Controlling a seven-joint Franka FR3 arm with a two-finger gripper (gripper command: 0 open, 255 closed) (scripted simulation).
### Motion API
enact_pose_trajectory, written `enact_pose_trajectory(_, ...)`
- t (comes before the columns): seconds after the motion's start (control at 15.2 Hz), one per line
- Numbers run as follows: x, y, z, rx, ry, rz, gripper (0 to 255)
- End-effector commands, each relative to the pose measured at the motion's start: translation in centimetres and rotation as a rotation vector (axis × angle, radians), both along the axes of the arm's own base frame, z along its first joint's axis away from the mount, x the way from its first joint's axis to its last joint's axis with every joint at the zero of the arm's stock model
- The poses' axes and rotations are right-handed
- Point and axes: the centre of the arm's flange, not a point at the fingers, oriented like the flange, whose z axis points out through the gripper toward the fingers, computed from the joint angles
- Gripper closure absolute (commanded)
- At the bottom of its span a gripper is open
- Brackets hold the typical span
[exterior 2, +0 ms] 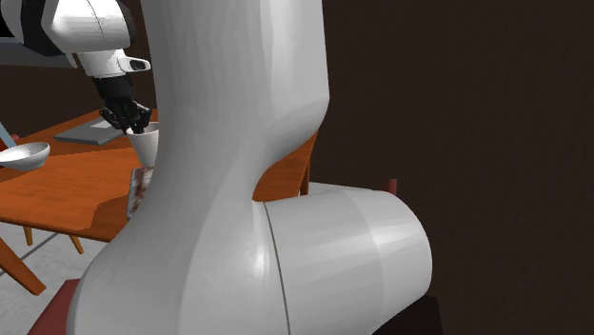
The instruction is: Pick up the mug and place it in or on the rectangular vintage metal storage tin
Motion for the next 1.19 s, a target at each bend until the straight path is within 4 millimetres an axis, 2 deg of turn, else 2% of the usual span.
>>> enact_pose_trajectory(0.0, 0.1, -0.1, -1.0, 0.001, 0.0, 0.0, 255)
enact_pose_trajectory(0.66, 0.1, -0.1, -6.6, 0.001, 0.0, 0.0, 255)
enact_pose_trajectory(1.12, 0.1, -0.1, -6.6, 0.001, 0.0, 0.0, 255)
